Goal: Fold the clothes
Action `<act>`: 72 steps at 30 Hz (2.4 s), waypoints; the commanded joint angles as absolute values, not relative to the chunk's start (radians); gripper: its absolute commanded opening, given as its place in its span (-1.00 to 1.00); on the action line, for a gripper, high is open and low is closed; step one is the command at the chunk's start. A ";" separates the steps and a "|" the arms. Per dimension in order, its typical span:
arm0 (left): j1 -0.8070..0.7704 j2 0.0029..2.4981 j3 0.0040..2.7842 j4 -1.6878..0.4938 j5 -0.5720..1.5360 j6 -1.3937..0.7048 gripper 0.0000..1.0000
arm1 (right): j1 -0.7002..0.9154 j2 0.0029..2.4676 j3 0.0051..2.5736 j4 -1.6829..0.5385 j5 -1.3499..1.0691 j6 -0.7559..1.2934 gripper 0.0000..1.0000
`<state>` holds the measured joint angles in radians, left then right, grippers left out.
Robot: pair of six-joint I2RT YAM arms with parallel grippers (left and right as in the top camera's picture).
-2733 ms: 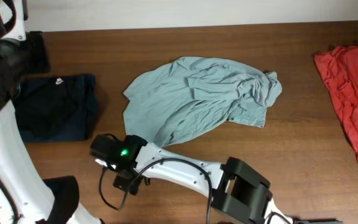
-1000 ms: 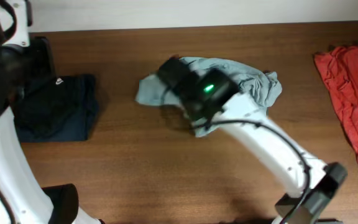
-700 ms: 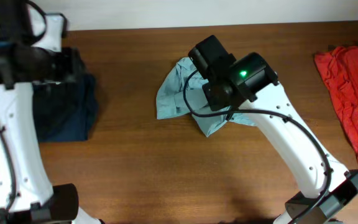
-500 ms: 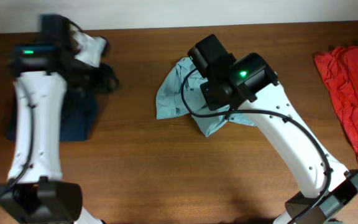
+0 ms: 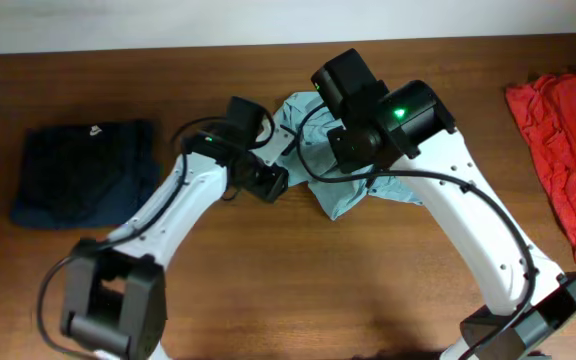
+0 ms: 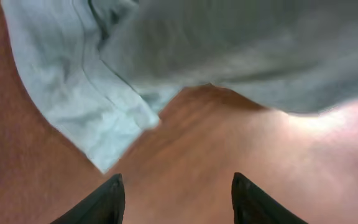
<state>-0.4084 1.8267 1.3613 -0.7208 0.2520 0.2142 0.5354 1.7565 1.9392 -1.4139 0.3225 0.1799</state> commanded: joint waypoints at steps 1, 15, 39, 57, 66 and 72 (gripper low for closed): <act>-0.404 1.931 1.351 -0.669 0.213 0.218 0.08 | 0.530 1.734 1.943 -1.414 0.320 0.193 -0.92; -0.404 2.065 1.351 -0.511 0.082 0.186 -0.05 | 0.530 1.734 1.943 -1.415 0.313 0.192 -0.92; -0.278 1.614 1.776 -0.953 -0.348 0.059 -0.99 | 0.337 1.623 1.962 -1.447 0.322 0.295 -0.92; -0.222 1.326 2.562 -0.988 -0.070 0.129 -0.99 | 0.234 1.370 2.545 -1.391 0.430 0.059 -0.92; -0.222 1.326 2.660 -0.978 -0.072 0.129 -0.99 | 0.235 1.314 2.689 -1.392 0.353 0.059 -0.92; -0.222 1.388 2.657 -1.006 -0.212 0.129 -0.99 | 0.235 1.314 2.679 -1.404 0.344 0.060 -0.92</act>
